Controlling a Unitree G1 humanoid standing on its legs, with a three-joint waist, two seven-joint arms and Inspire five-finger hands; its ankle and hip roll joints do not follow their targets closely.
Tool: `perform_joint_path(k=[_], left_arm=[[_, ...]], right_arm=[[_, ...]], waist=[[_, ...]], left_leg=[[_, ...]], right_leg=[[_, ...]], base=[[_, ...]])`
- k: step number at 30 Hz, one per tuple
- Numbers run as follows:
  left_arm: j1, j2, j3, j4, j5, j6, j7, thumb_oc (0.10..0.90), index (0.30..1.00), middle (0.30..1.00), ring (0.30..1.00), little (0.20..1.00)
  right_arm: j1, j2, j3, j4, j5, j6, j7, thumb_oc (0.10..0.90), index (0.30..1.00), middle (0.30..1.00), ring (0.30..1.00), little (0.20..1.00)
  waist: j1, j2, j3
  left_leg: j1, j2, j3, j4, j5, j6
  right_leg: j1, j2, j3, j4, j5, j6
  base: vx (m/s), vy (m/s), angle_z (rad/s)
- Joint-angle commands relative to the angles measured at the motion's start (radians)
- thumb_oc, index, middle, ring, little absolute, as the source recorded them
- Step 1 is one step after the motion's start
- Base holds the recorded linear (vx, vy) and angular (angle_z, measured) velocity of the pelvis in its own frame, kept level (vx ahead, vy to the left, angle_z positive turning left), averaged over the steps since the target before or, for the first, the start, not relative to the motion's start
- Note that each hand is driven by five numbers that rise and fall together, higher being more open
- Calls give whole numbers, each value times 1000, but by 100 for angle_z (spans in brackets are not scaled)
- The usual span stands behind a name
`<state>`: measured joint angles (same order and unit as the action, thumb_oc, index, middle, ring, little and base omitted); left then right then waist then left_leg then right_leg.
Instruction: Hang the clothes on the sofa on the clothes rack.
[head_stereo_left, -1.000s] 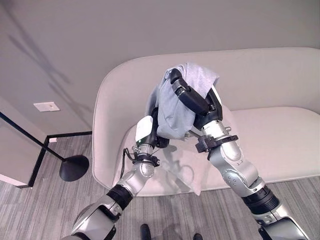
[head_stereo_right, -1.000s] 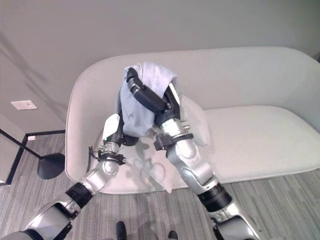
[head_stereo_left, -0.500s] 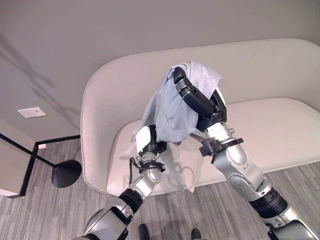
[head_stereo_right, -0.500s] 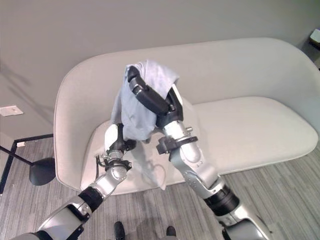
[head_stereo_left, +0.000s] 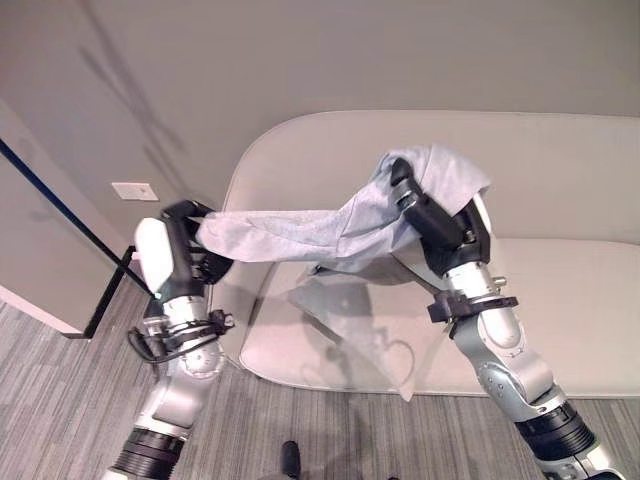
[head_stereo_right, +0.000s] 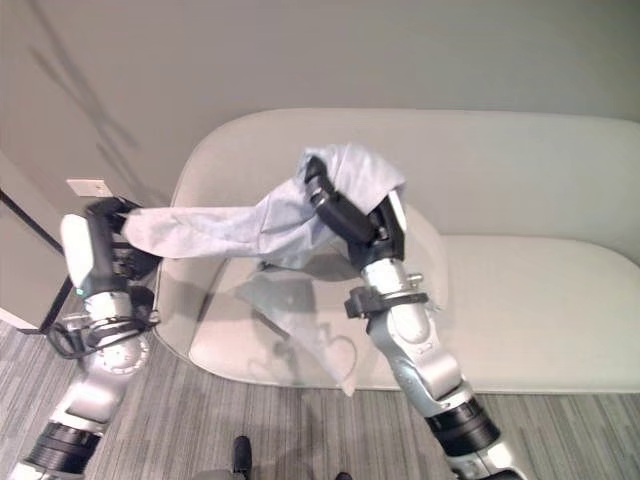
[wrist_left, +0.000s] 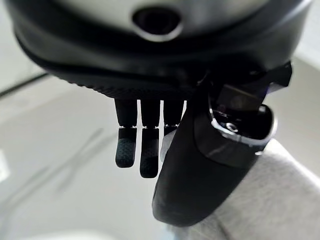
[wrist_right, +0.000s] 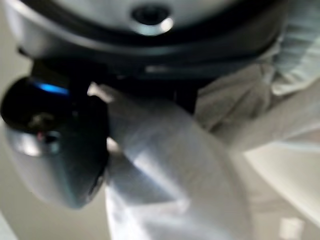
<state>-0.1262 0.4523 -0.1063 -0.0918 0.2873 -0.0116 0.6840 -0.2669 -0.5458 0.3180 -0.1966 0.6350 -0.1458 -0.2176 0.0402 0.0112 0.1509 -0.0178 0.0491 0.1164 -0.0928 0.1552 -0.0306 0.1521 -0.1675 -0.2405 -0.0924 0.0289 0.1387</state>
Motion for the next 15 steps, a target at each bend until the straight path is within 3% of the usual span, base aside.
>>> perform_joint_path(k=[1,5,6,7,8,9,11,13,15], left_arm=[[-84,38,55,-10,79,-101,21,400,300,300,300,300],[-83,109,171,-21,110,-120,5,400,300,300,300,300],[-97,152,185,6,141,-124,-14,400,300,300,300,300],[-95,146,180,14,137,-136,-33,400,300,300,300,300],[-63,132,196,26,116,-154,-55,400,300,300,300,300],[-43,130,219,28,112,-158,-61,400,300,300,300,300],[-24,127,242,25,120,-161,-68,400,300,300,300,300],[9,124,302,0,142,-168,-64,400,300,300,300,300],[33,122,322,-17,155,-173,-66,400,300,300,300,300]], right_arm=[[-63,7,-32,-33,-65,-64,85,800,900,900,900,900],[46,-23,68,76,-183,9,226,800,900,900,900,900],[27,-98,185,93,-210,49,355,800,900,900,900,900],[-9,-142,259,97,-212,66,418,800,900,900,900,900],[-113,-299,392,75,-261,83,545,800,900,900,900,900],[-200,-438,459,6,-311,60,615,800,900,900,900,900],[-273,-562,510,-48,-385,26,651,800,900,900,900,900],[-353,-753,509,-98,-450,-25,657,800,900,900,900,900],[-349,-838,442,-119,-461,-70,621,800,900,900,900,900]], waist=[[-5,-25,-123],[12,-14,-125],[23,-4,-120],[25,3,-117],[30,5,-108],[24,10,-104],[17,9,-108],[-5,1,-114],[-25,-6,-124]], left_leg=[[55,92,-18,6,-144,-93],[55,79,-24,6,-146,-96],[46,69,-27,6,-143,-98],[42,63,-29,6,-142,-98],[44,53,-17,6,-146,-99],[50,52,-4,6,-150,-99],[49,51,7,6,-152,-101],[55,57,31,6,-154,-105],[61,63,43,6,-156,-107]], right_leg=[[-23,-51,-12,30,-17,28],[-9,-67,-33,23,-14,37],[-8,-81,-44,22,-11,43],[-6,-88,-51,19,-8,47],[-8,-102,-51,14,3,57],[-11,-110,-48,16,7,64],[-18,-117,-46,15,15,71],[-22,-121,-42,18,23,79],[-25,-119,-36,18,25,82]], base=[[4,-14,7],[4,1,7],[-3,68,16],[-27,135,13],[-33,140,15],[-25,127,-2],[-2,65,-21],[10,47,-27],[8,11,-28]])
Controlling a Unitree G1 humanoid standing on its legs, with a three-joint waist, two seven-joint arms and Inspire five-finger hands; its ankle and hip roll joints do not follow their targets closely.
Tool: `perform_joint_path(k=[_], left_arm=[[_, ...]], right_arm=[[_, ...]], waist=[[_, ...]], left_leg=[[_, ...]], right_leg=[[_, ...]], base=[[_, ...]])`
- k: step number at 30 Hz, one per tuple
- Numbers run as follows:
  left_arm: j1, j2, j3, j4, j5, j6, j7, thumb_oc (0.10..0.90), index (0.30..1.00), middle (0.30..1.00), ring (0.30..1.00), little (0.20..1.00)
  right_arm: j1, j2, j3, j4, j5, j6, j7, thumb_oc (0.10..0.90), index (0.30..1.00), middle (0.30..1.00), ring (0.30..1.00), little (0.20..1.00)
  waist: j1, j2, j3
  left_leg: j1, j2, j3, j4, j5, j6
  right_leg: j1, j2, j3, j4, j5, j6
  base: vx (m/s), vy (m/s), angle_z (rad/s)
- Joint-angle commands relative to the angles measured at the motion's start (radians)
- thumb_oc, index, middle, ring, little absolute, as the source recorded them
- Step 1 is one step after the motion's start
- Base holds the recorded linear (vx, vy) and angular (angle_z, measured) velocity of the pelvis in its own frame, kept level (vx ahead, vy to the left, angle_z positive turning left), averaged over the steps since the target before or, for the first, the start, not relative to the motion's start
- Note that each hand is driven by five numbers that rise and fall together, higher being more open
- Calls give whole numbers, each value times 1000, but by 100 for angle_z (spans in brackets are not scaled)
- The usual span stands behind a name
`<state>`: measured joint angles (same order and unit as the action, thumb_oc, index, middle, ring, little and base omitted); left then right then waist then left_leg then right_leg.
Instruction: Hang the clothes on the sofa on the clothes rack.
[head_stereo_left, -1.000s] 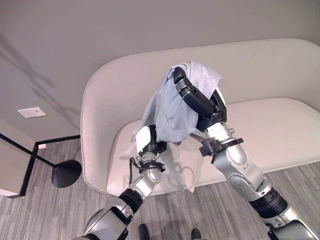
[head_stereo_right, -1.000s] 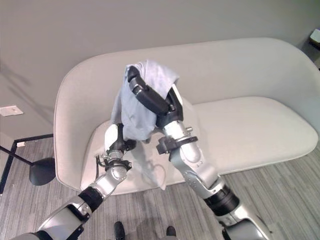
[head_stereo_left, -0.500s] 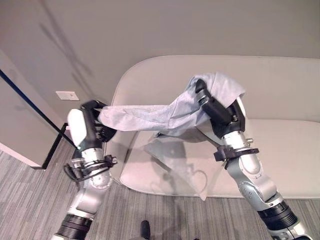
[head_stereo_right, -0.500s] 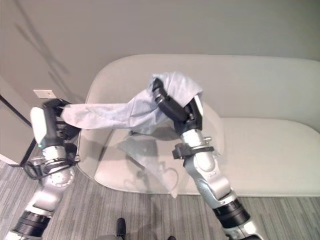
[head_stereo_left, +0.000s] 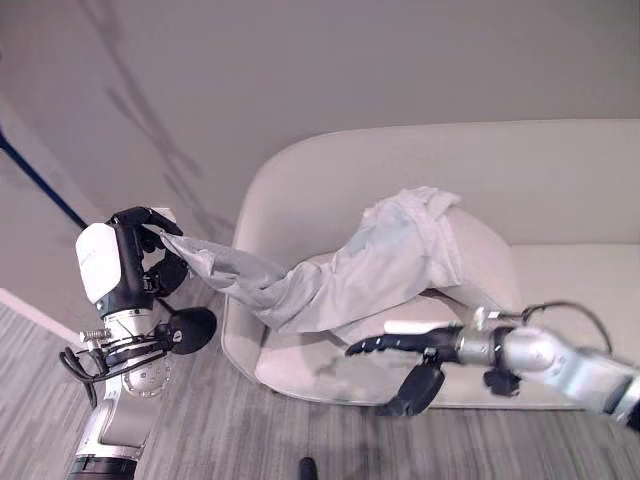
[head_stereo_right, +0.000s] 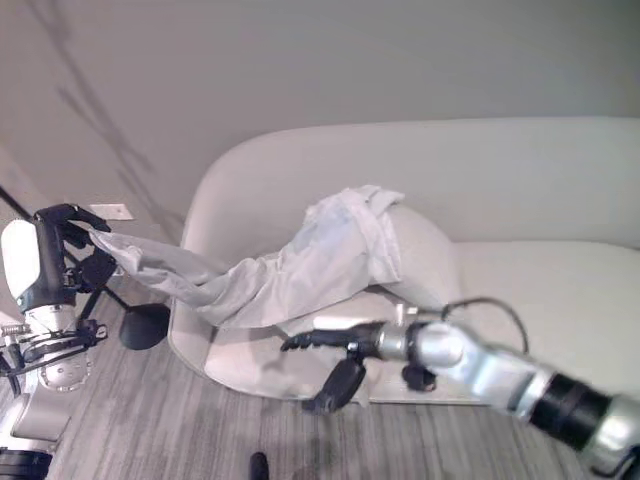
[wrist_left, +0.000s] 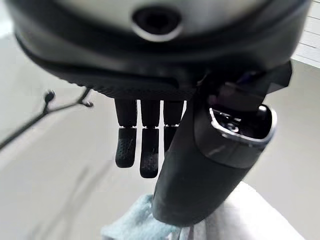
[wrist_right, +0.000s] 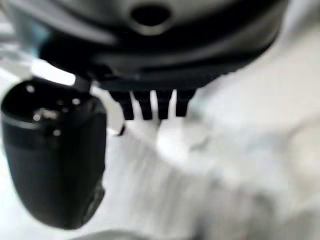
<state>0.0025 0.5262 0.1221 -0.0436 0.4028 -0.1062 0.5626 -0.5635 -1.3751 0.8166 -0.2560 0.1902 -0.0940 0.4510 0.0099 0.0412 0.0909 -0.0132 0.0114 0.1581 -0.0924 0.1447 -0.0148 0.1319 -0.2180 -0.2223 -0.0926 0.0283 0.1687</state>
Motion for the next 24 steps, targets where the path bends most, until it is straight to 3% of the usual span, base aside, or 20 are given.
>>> perform_joint_path(k=[1,3,4,5,7,9,12,14,16,21,24], left_arm=[[-95,47,93,-66,40,-78,54,400,300,300,300,300],[-69,42,113,-78,42,-82,51,400,300,300,300,300],[-50,45,130,-89,43,-86,46,400,300,300,300,300],[-49,69,149,-88,43,-81,51,400,300,300,300,300],[-71,103,163,-80,47,-75,62,400,300,300,300,300],[-104,137,152,-68,62,-67,79,400,300,300,300,300],[-170,172,111,-42,82,-43,115,400,300,300,300,300],[-178,178,105,-41,84,-42,121,400,300,300,300,300],[-202,190,87,-33,74,-35,143,400,300,300,300,300],[-258,207,54,-21,31,-39,171,400,300,300,300,300],[-280,216,50,-17,17,-41,178,400,300,300,300,300]], right_arm=[[-46,-12,-63,-64,-15,-121,-48,800,900,900,900,900],[6,-48,-177,-87,-14,-149,-99,800,900,900,900,900],[121,-22,-347,-80,-30,-168,-166,800,900,900,900,900],[282,60,-566,-76,-127,-182,-262,800,900,900,900,900],[392,147,-704,-69,-296,-194,-353,800,900,900,900,900],[444,199,-742,-50,-453,-204,-428,800,900,900,900,900],[445,251,-648,54,-728,-182,-573,800,900,900,900,900],[437,255,-617,82,-785,-170,-592,800,900,900,900,900],[351,279,-488,174,-948,-131,-671,800,900,900,900,900],[138,357,-270,343,-1064,-69,-761,800,900,900,900,900],[75,393,-221,406,-1104,-36,-802,800,900,900,900,900]], waist=[[7,-35,-63],[-13,-36,-73],[-28,-35,-82],[-33,-35,-84],[-32,-32,-86],[-25,-30,-87],[-8,-34,-84],[0,-33,-82],[18,-32,-78],[43,-22,-62],[49,-16,-56]], left_leg=[[56,101,2,5,-146,-123],[60,106,9,5,-147,-124],[62,110,9,5,-149,-122],[66,113,7,5,-152,-119],[65,116,2,5,-154,-116],[65,117,-5,5,-154,-114],[68,117,-22,5,-155,-111],[68,117,-26,5,-155,-111],[72,116,-33,5,-156,-111],[77,108,-39,5,-160,-109],[76,103,-41,5,-162,-106]], right_leg=[[-5,-68,-54,18,25,52],[-7,-66,-51,19,26,54],[-9,-61,-47,18,25,54],[-8,-57,-42,19,21,53],[-10,-53,-38,19,17,50],[-7,-48,-37,16,13,47],[4,-38,-41,12,3,40],[5,-37,-40,11,1,39],[13,-35,-40,8,-4,37],[18,-39,-38,6,-12,35],[19,-43,-38,5,-14,36]], base=[[10,-2,-30],[14,-19,-15],[30,-42,-17],[31,-46,-17],[11,-19,-4],[12,-36,-3],[16,-63,7],[7,-22,15],[30,-31,11],[20,-9,3],[12,14,4]])
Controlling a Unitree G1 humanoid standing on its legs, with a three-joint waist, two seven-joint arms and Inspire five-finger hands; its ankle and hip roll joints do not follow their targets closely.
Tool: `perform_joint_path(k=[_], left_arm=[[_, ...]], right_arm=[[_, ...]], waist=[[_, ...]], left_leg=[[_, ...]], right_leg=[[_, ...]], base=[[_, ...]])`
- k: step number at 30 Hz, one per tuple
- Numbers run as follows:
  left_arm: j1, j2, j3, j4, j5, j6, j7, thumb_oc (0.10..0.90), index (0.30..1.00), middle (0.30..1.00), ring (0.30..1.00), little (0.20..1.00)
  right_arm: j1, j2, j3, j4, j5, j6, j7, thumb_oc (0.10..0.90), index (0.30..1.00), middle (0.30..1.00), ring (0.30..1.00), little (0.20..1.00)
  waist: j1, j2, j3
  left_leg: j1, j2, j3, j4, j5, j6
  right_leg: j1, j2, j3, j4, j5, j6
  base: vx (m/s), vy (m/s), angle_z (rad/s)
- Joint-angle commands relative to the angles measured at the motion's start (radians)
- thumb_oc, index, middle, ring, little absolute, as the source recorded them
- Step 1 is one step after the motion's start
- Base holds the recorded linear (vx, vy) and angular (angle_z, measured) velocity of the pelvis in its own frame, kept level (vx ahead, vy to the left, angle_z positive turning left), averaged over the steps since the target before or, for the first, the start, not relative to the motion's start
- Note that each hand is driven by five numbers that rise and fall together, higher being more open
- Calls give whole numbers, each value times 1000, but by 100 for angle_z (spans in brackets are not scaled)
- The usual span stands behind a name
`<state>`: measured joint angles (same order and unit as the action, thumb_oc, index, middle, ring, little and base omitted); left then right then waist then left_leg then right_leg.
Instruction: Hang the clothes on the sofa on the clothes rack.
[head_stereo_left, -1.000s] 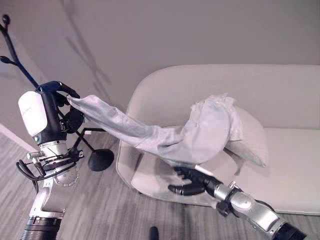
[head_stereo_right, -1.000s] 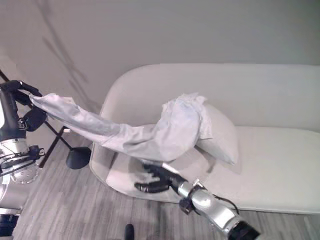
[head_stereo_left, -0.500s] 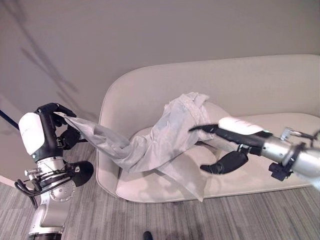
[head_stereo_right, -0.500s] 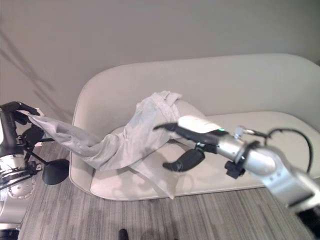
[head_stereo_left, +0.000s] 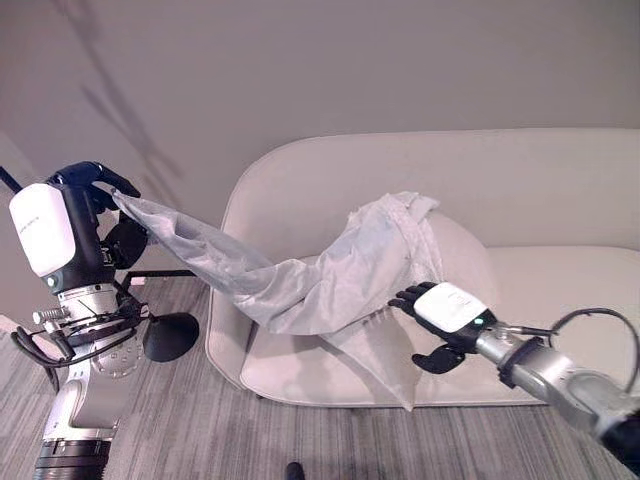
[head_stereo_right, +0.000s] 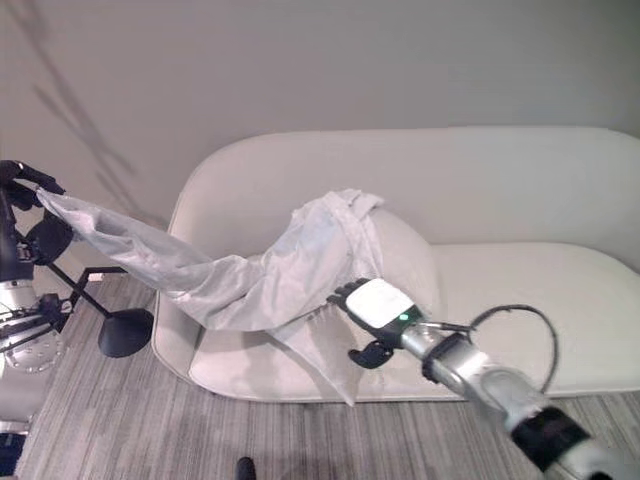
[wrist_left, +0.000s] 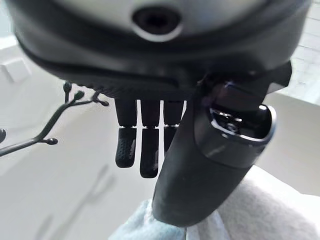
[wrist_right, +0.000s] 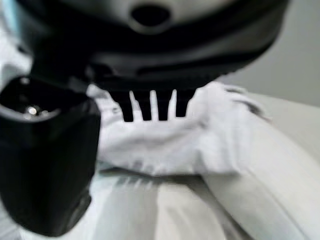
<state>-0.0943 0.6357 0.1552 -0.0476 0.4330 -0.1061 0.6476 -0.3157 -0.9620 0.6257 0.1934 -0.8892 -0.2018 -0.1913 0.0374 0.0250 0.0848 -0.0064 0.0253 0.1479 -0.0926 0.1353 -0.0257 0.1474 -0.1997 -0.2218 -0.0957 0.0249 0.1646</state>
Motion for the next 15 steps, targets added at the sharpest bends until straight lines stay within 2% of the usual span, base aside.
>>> perform_joint_path(k=[1,4,5,9,13,15], left_arm=[[-193,109,12,-15,-21,-44,95,400,300,300,300,300],[-231,129,5,-16,-39,-50,110,400,300,300,300,300],[-254,139,0,-16,-49,-51,122,400,300,300,300,300],[-292,149,-5,-11,-71,-53,145,400,300,300,300,300],[-321,162,-12,-3,-85,-61,161,400,300,300,300,300],[-354,184,-26,4,-99,-65,170,400,300,300,300,300]], right_arm=[[-192,-3,-17,-18,-42,91,-180,800,900,900,900,900],[-245,56,-4,52,-89,157,-247,800,900,900,900,900],[-268,101,-16,92,-113,212,-298,800,900,900,900,900],[-303,164,-24,151,-149,297,-365,800,900,900,900,900],[-336,204,18,204,-156,314,-373,800,900,900,900,900],[-369,240,92,291,-157,316,-365,800,900,900,900,900]], waist=[[26,4,-47],[39,14,-35],[46,21,-25],[60,34,-9],[70,42,2],[89,50,12]], left_leg=[[68,86,-32,5,-153,-94],[60,77,-37,5,-152,-90],[54,72,-40,5,-151,-87],[39,62,-45,5,-149,-83],[28,55,-45,5,-148,-80],[17,47,-48,5,-145,-79]], right_leg=[[3,-63,-39,8,-11,41],[-2,-67,-39,8,-11,41],[-6,-72,-39,8,-9,42],[-19,-80,-37,8,-5,44],[-29,-87,-38,8,-1,47],[-33,-93,-41,8,2,49]], base=[[18,27,5],[4,32,12],[-7,35,15],[-10,23,5],[0,0,0],[-16,37,4]])
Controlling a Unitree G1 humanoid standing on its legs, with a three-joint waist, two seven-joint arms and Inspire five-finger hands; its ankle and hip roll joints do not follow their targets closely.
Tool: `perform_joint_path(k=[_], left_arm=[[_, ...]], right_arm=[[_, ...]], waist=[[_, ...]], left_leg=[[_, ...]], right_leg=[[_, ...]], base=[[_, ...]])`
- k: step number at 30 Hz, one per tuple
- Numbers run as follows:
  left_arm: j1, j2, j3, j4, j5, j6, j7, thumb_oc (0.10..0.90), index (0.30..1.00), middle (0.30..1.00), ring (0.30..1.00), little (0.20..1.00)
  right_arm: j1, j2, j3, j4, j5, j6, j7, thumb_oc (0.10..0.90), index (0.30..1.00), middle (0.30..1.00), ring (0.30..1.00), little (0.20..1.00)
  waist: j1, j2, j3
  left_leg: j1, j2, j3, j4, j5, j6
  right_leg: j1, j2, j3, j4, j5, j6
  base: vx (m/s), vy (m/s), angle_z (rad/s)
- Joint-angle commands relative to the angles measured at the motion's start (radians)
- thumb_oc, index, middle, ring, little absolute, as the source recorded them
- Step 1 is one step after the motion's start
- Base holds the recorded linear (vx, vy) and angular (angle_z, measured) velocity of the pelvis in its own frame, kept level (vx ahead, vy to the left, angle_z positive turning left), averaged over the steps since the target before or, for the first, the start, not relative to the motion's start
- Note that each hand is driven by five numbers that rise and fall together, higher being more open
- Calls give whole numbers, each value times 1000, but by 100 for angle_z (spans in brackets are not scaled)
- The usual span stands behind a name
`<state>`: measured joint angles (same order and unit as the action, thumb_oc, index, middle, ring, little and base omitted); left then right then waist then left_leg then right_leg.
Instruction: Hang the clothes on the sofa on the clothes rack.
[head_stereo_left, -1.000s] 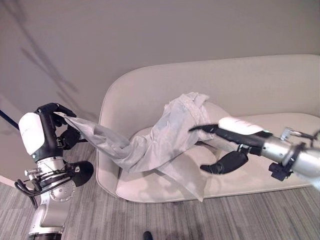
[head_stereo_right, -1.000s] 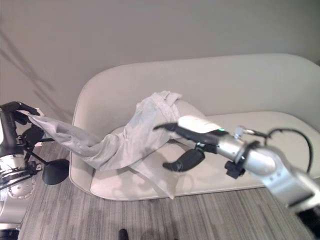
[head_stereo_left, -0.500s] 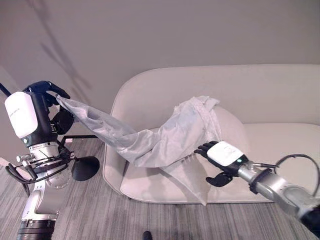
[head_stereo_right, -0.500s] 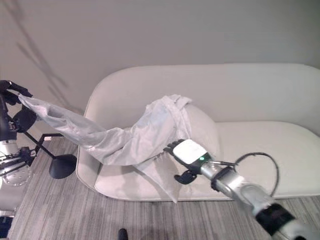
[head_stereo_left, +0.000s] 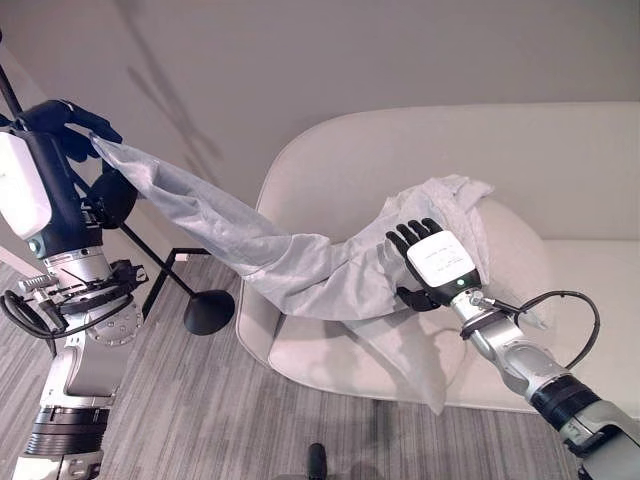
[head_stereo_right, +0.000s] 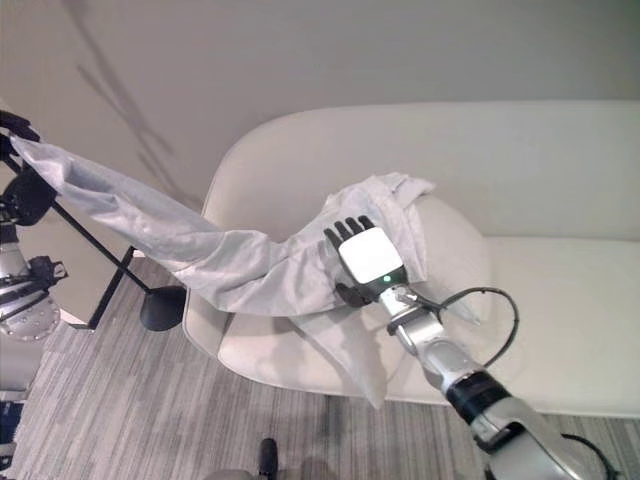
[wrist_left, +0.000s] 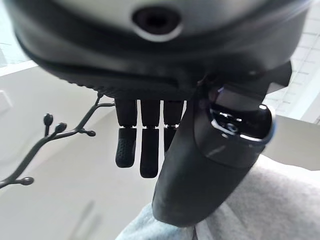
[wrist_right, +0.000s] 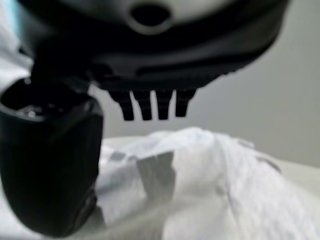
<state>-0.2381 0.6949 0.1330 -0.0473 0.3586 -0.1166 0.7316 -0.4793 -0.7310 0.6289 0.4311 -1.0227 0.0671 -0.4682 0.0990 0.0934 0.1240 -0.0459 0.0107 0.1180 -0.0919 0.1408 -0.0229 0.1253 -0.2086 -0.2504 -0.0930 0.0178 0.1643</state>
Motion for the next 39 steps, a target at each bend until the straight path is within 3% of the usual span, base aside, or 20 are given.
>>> perform_joint_path(k=[1,8,12,13,15,17,18,25,31,37,39], left_arm=[[-227,134,-10,10,-30,-55,90,400,300,300,300,300],[-378,229,-56,35,-90,-78,120,400,300,300,300,300],[-416,261,-56,49,-116,-88,137,400,300,300,300,300],[-444,310,-44,66,-143,-93,164,400,300,300,300,300],[-451,325,-40,76,-155,-96,173,400,300,300,300,300],[-455,341,-35,88,-165,-99,182,400,300,300,300,300],[-441,357,-16,104,-188,-102,191,400,300,300,300,300],[-396,341,7,97,-173,-90,185,400,300,300,300,300],[-284,308,79,56,-119,-61,173,400,300,300,300,300],[-171,277,159,11,-83,-49,167,400,300,300,300,300],[-122,254,194,-21,-60,-43,168,400,300,300,300,300]], right_arm=[[-224,27,113,91,-22,51,-91,800,900,900,900,900],[-353,162,229,410,6,104,-100,800,900,900,900,900],[-389,198,238,494,28,118,-112,800,900,900,900,900],[-422,221,252,594,38,138,-108,800,900,900,900,900],[-429,229,258,622,40,143,-105,800,900,900,900,900],[-435,237,261,663,42,148,-101,681,721,721,721,721],[-437,243,246,701,60,151,-80,400,300,300,300,300],[-397,232,163,722,151,141,-95,400,300,300,300,300],[-330,194,61,588,216,129,-142,400,300,300,300,300],[-226,102,-79,392,279,119,-190,400,300,300,300,300],[-150,49,-196,261,321,113,-223,400,300,300,300,300]], waist=[[32,-16,-23],[94,19,16],[115,27,26],[145,40,33],[154,43,34],[164,45,34],[184,52,31],[194,46,18],[155,7,9],[106,-23,-5],[81,-42,-19]], left_leg=[[52,59,-20,5,-149,-82],[-3,42,-37,7,-125,-82],[-29,37,-43,14,-117,-81],[-66,28,-54,31,-109,-80],[-83,25,-57,41,-110,-79],[-100,20,-61,52,-110,-79],[-124,8,-71,66,-111,-76],[-145,-13,-88,80,-125,-68],[-110,-4,-73,74,-142,-63],[-57,10,-58,57,-155,-62],[-20,15,-53,41,-162,-58]], right_leg=[[-13,-87,-13,6,10,50],[-44,-98,-24,6,18,57],[-64,-100,-22,6,25,58],[-79,-107,-28,6,31,61],[-84,-110,-31,6,33,61],[-88,-115,-38,6,35,63],[-92,-127,-51,6,39,68],[-84,-149,-80,6,47,79],[-73,-147,-57,6,45,77],[-57,-140,-42,7,40,74],[-44,-136,-36,9,39,75]], base=[[-12,39,0],[-37,22,7],[-53,25,4],[-38,28,5],[-32,30,3],[-15,48,19],[-9,52,21],[12,55,23],[21,17,-1],[20,12,-10],[47,30,-14]])
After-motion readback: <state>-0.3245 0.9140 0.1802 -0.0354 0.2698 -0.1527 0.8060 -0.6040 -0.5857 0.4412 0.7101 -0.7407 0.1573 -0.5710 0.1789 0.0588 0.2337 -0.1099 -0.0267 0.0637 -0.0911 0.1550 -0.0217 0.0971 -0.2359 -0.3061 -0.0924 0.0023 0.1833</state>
